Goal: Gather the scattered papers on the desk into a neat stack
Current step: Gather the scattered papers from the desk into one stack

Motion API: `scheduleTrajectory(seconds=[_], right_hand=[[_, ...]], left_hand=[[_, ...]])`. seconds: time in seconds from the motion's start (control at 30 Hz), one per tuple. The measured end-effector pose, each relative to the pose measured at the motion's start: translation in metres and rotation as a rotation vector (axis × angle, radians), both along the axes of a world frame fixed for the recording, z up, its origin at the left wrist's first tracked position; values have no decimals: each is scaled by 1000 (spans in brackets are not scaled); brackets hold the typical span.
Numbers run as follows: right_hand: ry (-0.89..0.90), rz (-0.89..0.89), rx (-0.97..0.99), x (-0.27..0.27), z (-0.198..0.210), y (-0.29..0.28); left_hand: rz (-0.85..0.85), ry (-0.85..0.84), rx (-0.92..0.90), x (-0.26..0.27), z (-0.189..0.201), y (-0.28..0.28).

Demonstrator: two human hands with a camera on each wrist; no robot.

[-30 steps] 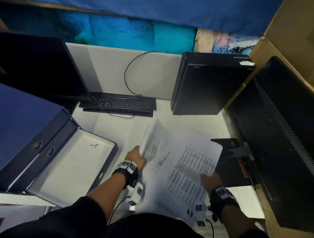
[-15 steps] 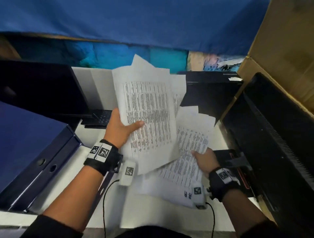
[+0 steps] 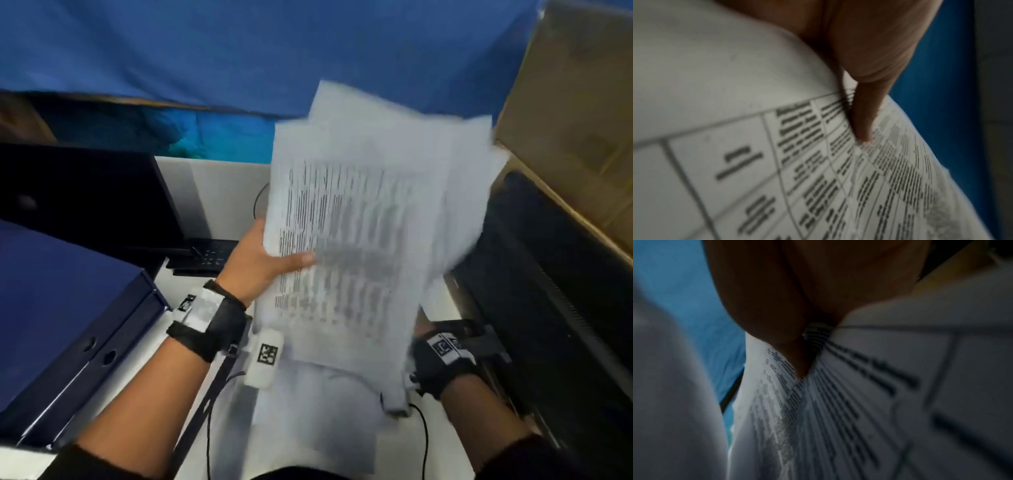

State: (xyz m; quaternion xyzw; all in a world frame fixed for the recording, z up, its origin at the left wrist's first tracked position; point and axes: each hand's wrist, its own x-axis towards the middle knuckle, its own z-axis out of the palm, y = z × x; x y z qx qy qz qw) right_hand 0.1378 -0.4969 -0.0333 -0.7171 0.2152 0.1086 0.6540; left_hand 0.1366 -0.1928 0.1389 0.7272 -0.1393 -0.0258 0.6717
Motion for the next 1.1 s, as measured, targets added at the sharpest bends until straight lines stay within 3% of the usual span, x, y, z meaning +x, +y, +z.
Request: scheduleTrajectory(seconds=[0.1,0.2,0.27,0.47,0.6,0.83,0.9,0.97,1.03,1.1], right_hand=[[-61,26,106,-8,49,16],[-225,154,80,-18,92,34],[-300,180,70,-16,89,35],[-139,136,-20,-27,41,40],[-50,33,-4,-39,14,30],[-10,-118,135,-39,12,16],[-6,-113,136,-38,13,13],[4,-91,121,-37,12,14],[-5,-76,108,-34,13,16],[-20,-52,102,-32,17,19]], left_hand=[[217,188,340,22,-65,22],[352,335,373,25,-120,34],[365,360,344,24,-126,30],[289,508,303,8,-154,33],[194,504,322,13,-156,41],[73,531,454,20,-157,56],[139,476,510,21,-155,54],[284,350,466,23,-145,46],[395,229,246,26,-138,39],[431,234,8,29,-135,35]])
